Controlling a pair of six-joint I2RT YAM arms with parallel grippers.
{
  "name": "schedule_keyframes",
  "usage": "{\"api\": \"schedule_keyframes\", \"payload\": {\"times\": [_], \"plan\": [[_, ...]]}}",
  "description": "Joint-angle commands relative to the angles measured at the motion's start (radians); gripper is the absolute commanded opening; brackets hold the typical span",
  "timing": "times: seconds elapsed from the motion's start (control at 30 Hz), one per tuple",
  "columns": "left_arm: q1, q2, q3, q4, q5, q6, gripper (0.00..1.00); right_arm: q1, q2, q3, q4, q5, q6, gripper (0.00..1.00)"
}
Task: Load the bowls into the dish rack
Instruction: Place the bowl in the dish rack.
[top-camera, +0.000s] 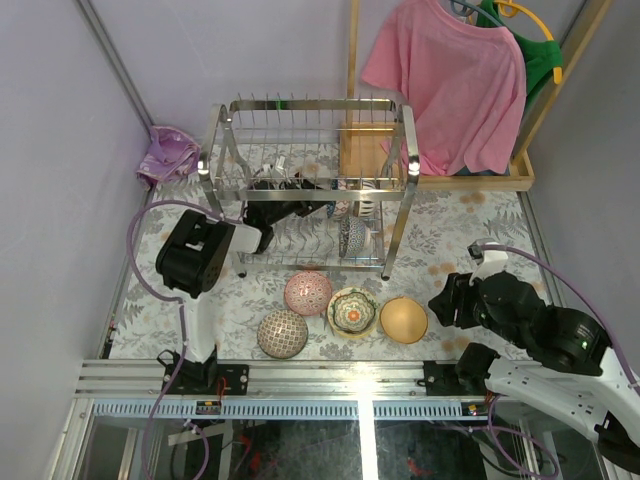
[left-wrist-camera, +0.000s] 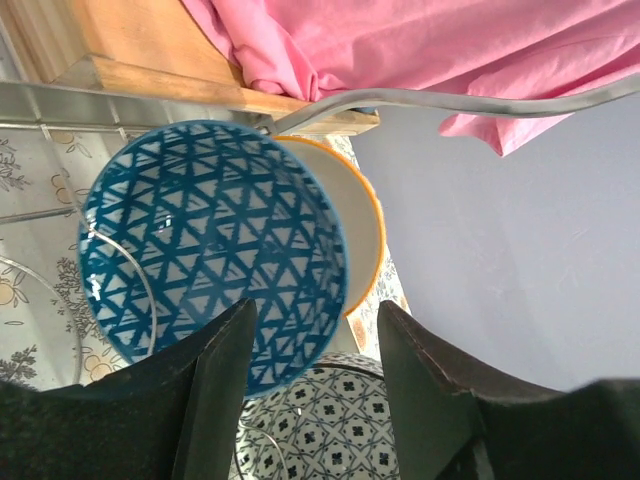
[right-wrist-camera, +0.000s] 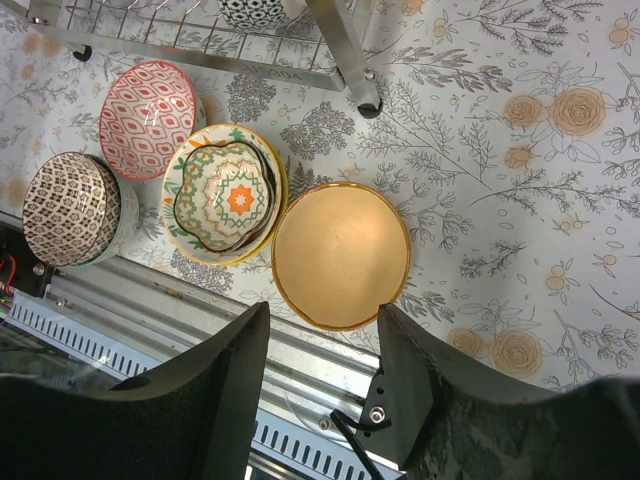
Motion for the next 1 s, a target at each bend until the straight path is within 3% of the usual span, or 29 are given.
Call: {"api": "schedule_keyframes", "payload": {"times": [0.0, 0.27, 0.5, 0.97], "plan": [[-0.015, -0.094, -0.031, -0.083, 0.006, -0.001, 0.52, 0.001, -0.014, 0.001, 0.007, -0.057, -0.032, 0.55], [-0.087, -0.215, -0.032, -0.296, -0.064, 0.085, 0.54, 0.002, -0.019, 0.004, 0.018, -0.074, -0.031, 0.56], [-0.162, -0.289, -0.011, -0.57, -0.176, 0.191, 0.54, 0.001, -0.005, 0.012, 0.033, -0.095, -0.032, 0.57], [-0.328, -0.51, -0.022, -0.944, -0.402, 0.296, 0.51, 0.002, -0.001, -0.009, 0.076, -0.135, -0.029, 0.57]]}}
